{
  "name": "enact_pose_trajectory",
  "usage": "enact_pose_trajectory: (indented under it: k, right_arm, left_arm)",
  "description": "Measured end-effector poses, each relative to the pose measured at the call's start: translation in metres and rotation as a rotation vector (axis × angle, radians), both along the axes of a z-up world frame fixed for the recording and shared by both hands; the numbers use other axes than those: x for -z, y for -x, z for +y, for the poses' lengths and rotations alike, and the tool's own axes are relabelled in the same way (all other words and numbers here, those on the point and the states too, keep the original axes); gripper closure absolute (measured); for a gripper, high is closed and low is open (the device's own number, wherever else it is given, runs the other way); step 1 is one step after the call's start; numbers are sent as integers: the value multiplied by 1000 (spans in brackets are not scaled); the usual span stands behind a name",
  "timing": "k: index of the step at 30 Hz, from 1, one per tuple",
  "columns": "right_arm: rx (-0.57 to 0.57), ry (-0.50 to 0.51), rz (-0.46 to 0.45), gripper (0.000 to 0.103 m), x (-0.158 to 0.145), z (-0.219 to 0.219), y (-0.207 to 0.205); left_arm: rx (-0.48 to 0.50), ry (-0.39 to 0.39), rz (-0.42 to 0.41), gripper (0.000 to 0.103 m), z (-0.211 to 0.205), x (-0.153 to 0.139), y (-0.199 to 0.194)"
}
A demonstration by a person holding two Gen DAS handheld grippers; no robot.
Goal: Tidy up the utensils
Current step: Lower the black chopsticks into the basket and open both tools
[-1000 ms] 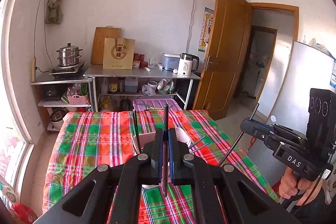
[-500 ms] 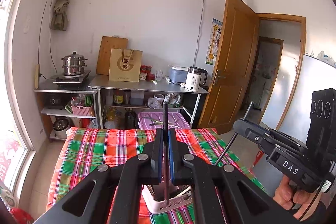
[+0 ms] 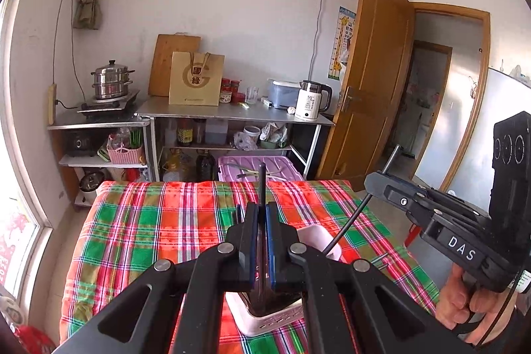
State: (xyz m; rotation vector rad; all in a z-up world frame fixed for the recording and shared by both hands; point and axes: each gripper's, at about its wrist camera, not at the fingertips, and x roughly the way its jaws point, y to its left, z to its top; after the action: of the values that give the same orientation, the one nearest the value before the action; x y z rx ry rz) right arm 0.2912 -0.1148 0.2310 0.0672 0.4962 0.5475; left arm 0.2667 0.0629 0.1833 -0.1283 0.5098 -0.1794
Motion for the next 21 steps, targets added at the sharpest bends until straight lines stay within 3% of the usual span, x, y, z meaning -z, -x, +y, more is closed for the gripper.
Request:
enact_pose_trajectory:
  k: [9,14,21]
  right_arm:
    - [-19,84,103,98,33,9,-6]
    - [-28,133,155,98,52,14,-9]
    - [-30,136,169,97,52,12,-8]
  left_arm:
    - [13,-29,110,99,-6,46,-6]
    - [16,-31,115,99,-8,51,-4]
    - [6,-43,154,98,-8,60,-14]
